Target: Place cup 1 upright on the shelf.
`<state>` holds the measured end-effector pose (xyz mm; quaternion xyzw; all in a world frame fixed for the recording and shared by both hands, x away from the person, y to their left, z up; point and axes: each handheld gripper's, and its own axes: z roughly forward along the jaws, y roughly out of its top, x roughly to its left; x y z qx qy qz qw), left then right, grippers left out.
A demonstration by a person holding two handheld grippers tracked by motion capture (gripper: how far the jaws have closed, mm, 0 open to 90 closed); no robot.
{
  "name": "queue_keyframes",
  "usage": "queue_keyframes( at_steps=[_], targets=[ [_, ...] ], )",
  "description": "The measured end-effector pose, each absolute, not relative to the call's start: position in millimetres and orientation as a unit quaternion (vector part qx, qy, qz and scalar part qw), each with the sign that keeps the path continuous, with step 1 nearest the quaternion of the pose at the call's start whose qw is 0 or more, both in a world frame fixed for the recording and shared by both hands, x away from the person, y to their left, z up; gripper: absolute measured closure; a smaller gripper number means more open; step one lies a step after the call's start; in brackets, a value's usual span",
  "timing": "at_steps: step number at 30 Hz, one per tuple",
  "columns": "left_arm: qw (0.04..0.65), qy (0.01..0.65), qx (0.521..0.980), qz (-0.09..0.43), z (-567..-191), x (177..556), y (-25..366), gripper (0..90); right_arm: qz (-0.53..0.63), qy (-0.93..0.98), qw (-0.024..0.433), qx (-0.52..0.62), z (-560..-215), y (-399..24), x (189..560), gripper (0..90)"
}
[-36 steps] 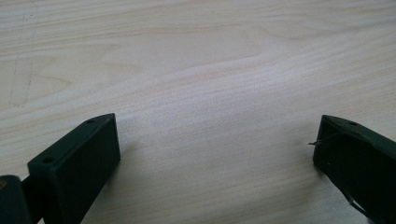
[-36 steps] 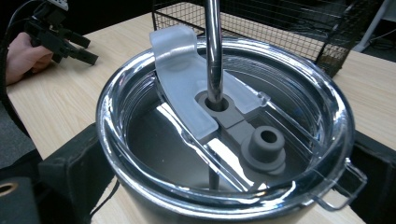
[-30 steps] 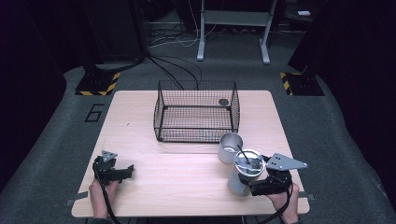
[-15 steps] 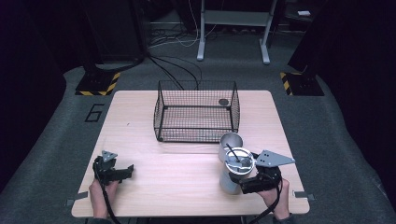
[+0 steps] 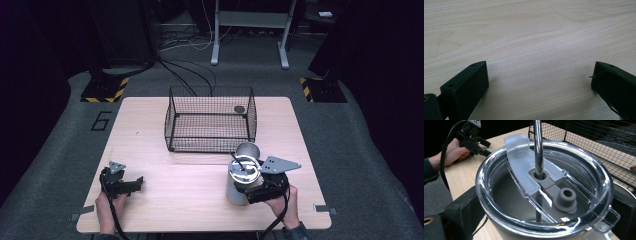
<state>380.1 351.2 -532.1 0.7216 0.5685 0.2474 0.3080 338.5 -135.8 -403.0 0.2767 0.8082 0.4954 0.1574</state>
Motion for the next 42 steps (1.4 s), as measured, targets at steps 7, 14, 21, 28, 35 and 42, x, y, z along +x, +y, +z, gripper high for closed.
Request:
queue_keyframes(
  at_steps=[7, 14, 21, 28, 35, 42],
  targets=[
    [0.309, 0.568, 0.721, 0.249, -532, 380, 351, 1.3, 0.498, 0.812, 0.151, 0.263, -400, -120, 348, 3.5],
    [0.309, 0.568, 0.721, 0.249, -532, 380, 351, 1.3, 0.499, 0.816, 0.146, 0.255, -397, -110, 355, 3.5],
    [0.309, 0.568, 0.721, 0.249, -532, 380, 351, 1.3, 0.495, 0.820, 0.141, 0.250, -395, -102, 364, 3.5],
    [0.309, 0.568, 0.721, 0.248, -532, 380, 351, 1.4, 0.498, 0.819, 0.139, 0.248, -390, -96, 372, 3.5],
    [0.309, 0.568, 0.721, 0.249, -532, 380, 351, 1.4, 0.498, 0.821, 0.136, 0.245, -384, -90, 379, 3.5],
    [0.308, 0.568, 0.722, 0.248, -532, 380, 351, 1.4, 0.500, 0.820, 0.138, 0.243, -376, -87, 386, 3.5]
  ],
)
